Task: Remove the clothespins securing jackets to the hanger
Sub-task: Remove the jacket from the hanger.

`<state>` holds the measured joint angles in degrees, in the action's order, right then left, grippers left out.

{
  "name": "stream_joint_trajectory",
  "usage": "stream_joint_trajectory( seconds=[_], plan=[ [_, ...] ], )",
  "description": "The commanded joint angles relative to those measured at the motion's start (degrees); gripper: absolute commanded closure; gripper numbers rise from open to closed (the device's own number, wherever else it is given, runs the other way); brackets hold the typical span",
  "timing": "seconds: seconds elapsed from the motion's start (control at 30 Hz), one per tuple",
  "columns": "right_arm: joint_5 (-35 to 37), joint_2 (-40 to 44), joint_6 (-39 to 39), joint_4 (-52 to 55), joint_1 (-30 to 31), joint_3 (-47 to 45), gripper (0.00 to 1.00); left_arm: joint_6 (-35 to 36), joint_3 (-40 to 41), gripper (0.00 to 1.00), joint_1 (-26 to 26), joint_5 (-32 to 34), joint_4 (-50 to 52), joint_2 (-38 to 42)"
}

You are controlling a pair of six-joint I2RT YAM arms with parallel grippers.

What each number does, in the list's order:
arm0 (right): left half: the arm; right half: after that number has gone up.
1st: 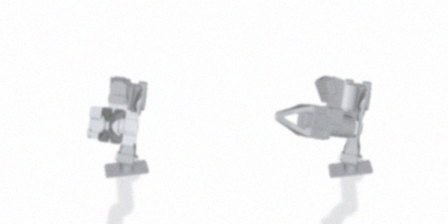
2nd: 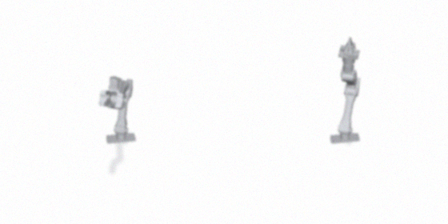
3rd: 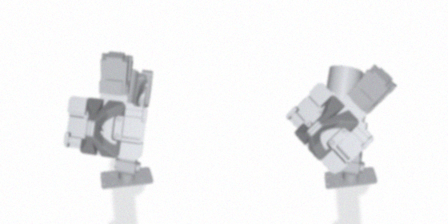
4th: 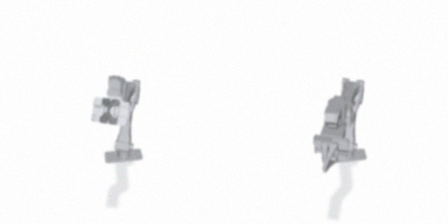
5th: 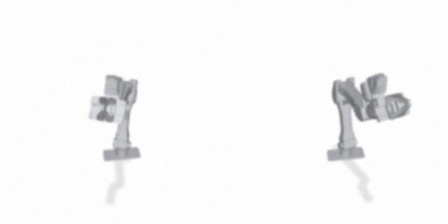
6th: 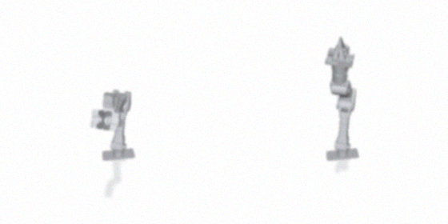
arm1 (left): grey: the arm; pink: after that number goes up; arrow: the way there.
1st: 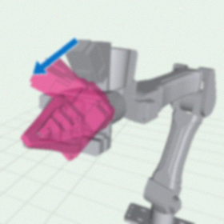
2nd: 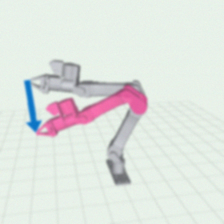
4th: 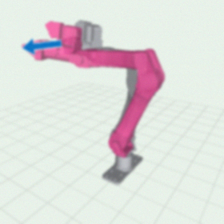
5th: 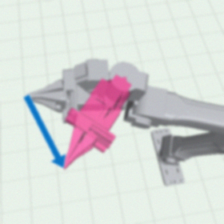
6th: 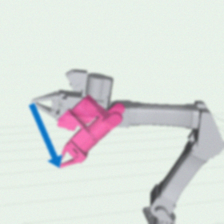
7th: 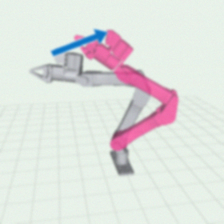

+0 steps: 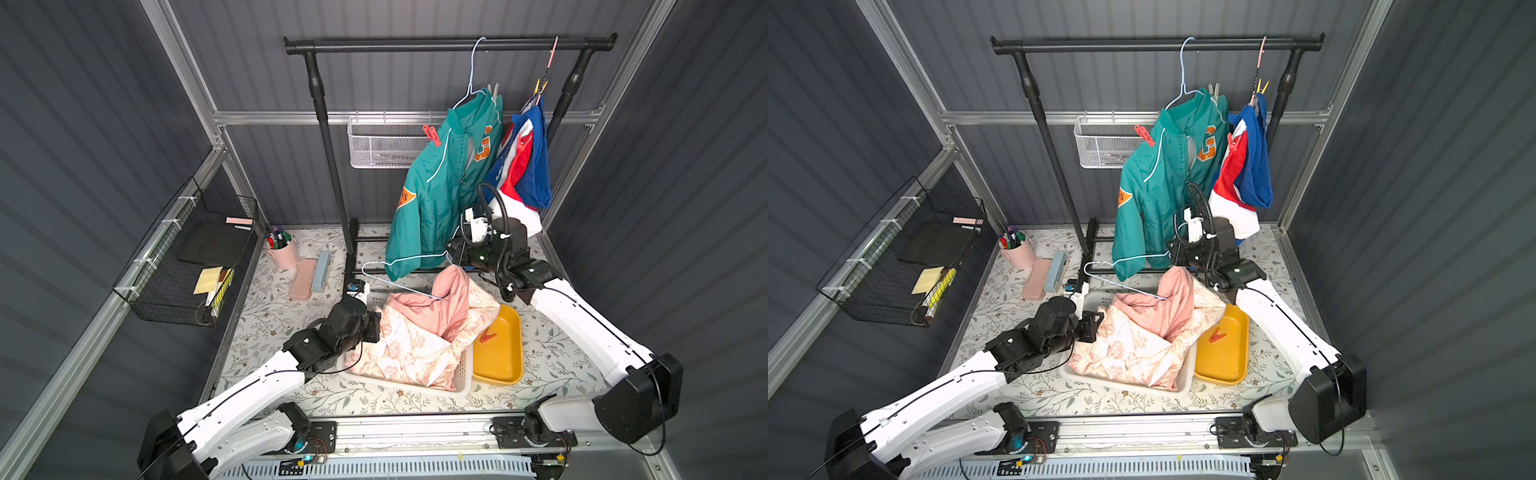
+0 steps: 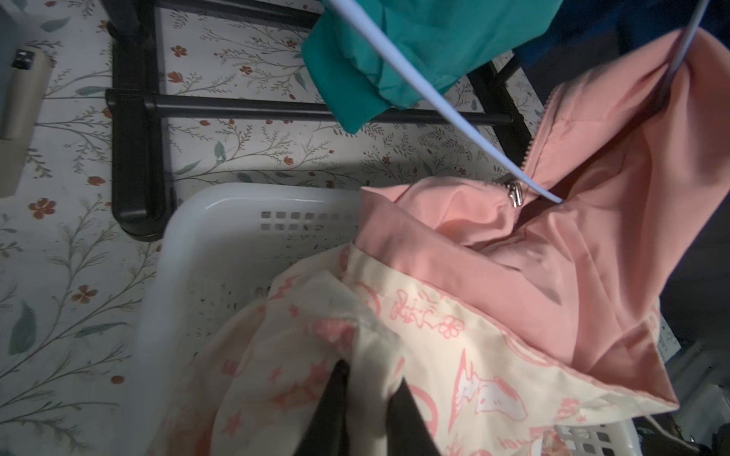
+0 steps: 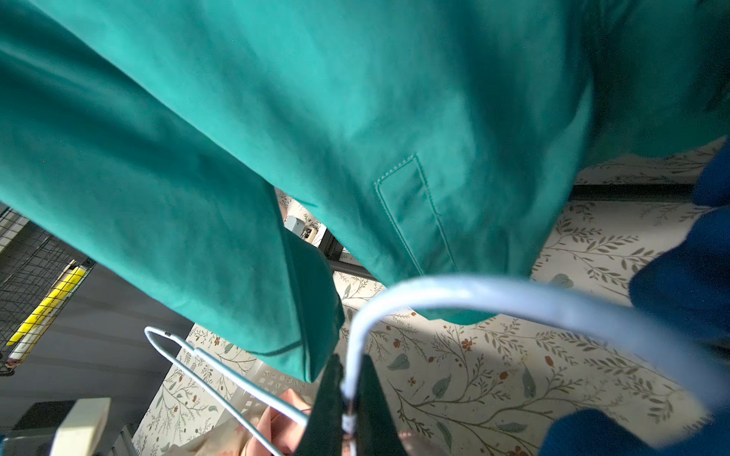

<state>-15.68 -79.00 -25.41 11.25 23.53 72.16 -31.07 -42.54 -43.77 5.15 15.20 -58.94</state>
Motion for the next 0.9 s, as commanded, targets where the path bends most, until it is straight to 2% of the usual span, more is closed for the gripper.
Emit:
stream_joint_trajectory(
  seconds=[0.0, 0.07, 0.2, 0.3, 0.4, 0.57, 0.63, 0.87],
  plan=[
    [-1.74, 0.85, -0.10, -1.75, 0.46, 1.18, 1.00, 4.56, 0.89, 0.68, 0.10, -7.21, -5.25, -3.57],
    [-1.81, 0.71, -0.23, -1.84, 0.55, 0.98, 1.00, 5.65, 0.35, 0.59, 0.14, -8.24, -5.45, -4.85],
    [-4.44, 0.49, -0.44, -2.19, 0.51, 0.71, 1.00, 9.67, -4.85, 0.21, 0.16, -7.62, -3.43, -0.30],
    [-5.38, 0.60, -0.03, -2.63, 0.55, 0.61, 1.00, 13.50, -8.36, 0.01, 0.21, -7.09, -2.27, 7.03],
    [-6.60, 0.68, 1.24, -1.57, 0.06, 1.34, 1.00, 16.21, -12.23, 0.01, 0.20, -7.25, 1.18, 11.80],
    [-15.72, 0.72, 2.19, -1.75, -2.15, 2.21, 1.00, 19.98, -21.40, 0.01, 0.26, 0.83, 7.92, 14.20],
    [-20.43, 0.59, 2.66, -2.01, -2.69, 2.45, 1.00, 22.69, -24.17, 0.01, 0.23, 1.63, 8.81, 13.43],
    [-27.95, 0.40, 4.74, -1.24, -3.87, 3.25, 1.00, 27.16, -29.95, 0.07, 0.24, 0.29, 13.46, 6.34]
  ],
)
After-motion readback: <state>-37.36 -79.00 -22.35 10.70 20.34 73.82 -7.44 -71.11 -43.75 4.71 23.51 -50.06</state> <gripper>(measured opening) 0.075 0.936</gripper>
